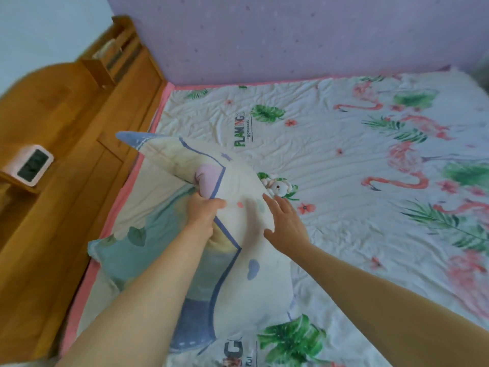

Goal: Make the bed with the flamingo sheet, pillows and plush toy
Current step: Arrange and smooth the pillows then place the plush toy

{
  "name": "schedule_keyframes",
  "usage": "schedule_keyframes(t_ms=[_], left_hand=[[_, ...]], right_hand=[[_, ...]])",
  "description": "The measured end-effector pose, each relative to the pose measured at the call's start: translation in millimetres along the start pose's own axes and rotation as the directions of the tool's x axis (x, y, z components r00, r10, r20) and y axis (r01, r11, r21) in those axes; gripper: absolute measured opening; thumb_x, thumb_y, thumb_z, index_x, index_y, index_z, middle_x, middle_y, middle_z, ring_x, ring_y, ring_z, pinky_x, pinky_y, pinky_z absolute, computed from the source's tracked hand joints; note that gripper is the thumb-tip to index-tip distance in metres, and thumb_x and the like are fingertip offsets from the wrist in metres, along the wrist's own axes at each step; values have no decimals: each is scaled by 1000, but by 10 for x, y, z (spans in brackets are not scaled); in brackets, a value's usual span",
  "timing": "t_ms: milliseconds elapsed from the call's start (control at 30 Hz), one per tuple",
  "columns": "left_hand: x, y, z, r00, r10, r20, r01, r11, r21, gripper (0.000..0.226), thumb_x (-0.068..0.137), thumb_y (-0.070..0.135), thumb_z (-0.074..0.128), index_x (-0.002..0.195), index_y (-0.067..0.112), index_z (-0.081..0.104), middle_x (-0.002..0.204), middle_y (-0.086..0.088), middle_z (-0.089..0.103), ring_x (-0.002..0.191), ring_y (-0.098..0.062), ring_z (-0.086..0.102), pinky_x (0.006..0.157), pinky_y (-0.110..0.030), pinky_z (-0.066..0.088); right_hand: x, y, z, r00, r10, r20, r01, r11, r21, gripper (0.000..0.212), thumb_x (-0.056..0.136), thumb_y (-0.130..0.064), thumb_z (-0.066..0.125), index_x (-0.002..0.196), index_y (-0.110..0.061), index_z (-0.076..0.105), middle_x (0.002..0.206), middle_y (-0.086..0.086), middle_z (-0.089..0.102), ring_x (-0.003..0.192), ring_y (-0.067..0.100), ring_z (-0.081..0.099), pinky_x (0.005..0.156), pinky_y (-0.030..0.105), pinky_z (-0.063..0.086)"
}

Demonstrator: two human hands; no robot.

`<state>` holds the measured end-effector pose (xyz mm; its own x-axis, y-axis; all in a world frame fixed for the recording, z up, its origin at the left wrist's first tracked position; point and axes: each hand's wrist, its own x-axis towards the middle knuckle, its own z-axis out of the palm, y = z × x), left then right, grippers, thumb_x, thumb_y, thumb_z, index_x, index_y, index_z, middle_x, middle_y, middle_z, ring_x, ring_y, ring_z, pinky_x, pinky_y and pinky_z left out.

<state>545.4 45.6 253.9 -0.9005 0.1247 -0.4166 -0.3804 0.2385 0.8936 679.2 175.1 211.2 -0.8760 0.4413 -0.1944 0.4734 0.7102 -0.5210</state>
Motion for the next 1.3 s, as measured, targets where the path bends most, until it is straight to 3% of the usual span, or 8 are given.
schedule_keyframes(t_ms=[233, 400, 667, 800, 933, 1033, 1200, 1300], left_hand=[[-817, 398, 246, 953, 167, 252, -216, 959, 183, 30, 66, -15, 65, 80, 11, 62, 89, -14, 67, 79, -29, 65, 77, -41, 54], [-1306, 520, 683, 859, 182, 479, -353, 887, 296, 37, 68, -17, 64, 93, 10, 63, 90, -8, 66, 77, -23, 63, 71, -30, 52], [-1486, 422, 1565, 701, 16, 713, -481, 748, 457, 48, 55, -4, 70, 100, 11, 64, 100, -10, 69, 90, -27, 66, 85, -40, 53], [-1568, 355, 2088, 555, -115, 824, -556, 685, 471, 55, 45, 4, 65, 100, 9, 63, 91, -4, 67, 76, -16, 64, 67, -26, 52], [-1497, 293, 2617, 431, -249, 867, -570, 670, 476, 51, 45, -2, 63, 95, 8, 65, 86, -8, 70, 72, -22, 69, 60, -29, 55], [-1427, 260, 2922, 434, -175, 884, -615, 659, 432, 52, 45, 0, 62, 96, 8, 65, 87, -9, 69, 80, -26, 67, 65, -30, 54], [-1059, -44, 3435, 540, 120, 833, -796, 393, 459, 68, 68, 31, 67, 133, 21, 53, 122, -10, 58, 112, -25, 56, 96, -31, 43], [-870, -401, 3405, 525, 103, 845, -829, 287, 480, 58, 81, 9, 56, 136, 26, 50, 131, -11, 50, 121, -30, 50, 100, -38, 43]], right_hand=[[-660, 305, -626, 989, -113, -91, 111, 994, -18, 85, 87, -24, 63, 151, -32, 8, 160, -1, 6, 148, 21, 3, 112, 40, 28], [-1035, 792, -925, 983, -81, -165, 78, 997, -27, 86, 85, -25, 65, 151, -33, 10, 159, -2, 8, 147, 23, 3, 115, 40, 29], [-1510, 1436, -1088, 950, 126, -287, -120, 992, 38, 64, 80, -11, 61, 137, -25, 35, 156, 1, 9, 143, 25, 15, 103, 33, 38], [-1658, 1793, -1147, 906, 259, -335, -273, 962, 4, 58, 77, -11, 61, 130, -23, 42, 157, 2, 10, 143, 27, 15, 107, 33, 33], [-1757, 2127, -1234, 870, 355, -342, -384, 923, -18, 54, 77, -12, 62, 127, -23, 45, 156, 2, 11, 142, 29, 16, 108, 35, 33], [-1735, 2279, -1322, 860, 388, -330, -421, 907, -30, 55, 78, -13, 62, 129, -23, 44, 156, 4, 12, 142, 30, 15, 108, 36, 32], [-1474, 2557, -1272, 819, 528, -225, -544, 839, -12, 64, 84, -18, 60, 141, -25, 32, 158, 4, 8, 145, 26, 10, 109, 40, 32], [-1311, 2552, -1096, 826, 544, -148, -552, 834, -17, 67, 85, -18, 59, 143, -25, 27, 159, 2, 7, 146, 24, 7, 109, 41, 31]])
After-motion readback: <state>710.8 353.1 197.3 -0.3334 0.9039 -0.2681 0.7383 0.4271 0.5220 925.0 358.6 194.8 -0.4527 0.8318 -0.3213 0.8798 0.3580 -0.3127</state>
